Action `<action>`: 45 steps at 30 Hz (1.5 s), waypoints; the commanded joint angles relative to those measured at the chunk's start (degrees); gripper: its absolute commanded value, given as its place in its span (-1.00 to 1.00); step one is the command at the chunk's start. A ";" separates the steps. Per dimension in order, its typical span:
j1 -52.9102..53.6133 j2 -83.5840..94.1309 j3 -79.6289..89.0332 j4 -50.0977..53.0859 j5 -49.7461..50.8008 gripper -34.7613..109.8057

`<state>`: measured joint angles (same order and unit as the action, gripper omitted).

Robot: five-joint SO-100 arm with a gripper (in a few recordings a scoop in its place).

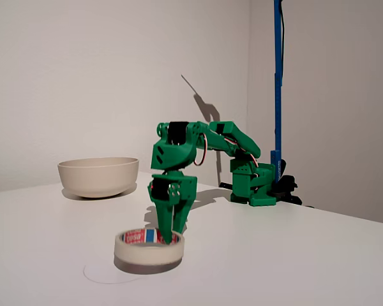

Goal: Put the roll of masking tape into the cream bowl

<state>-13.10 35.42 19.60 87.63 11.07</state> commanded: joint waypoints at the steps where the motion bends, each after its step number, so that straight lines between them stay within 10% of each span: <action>1: -0.26 17.40 -2.81 2.55 1.67 -0.64; 22: 9.32 52.65 -2.81 16.96 8.00 -0.64; 45: 65.65 48.87 -2.46 5.62 -1.85 -0.64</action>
<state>46.67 87.36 19.51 97.73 9.84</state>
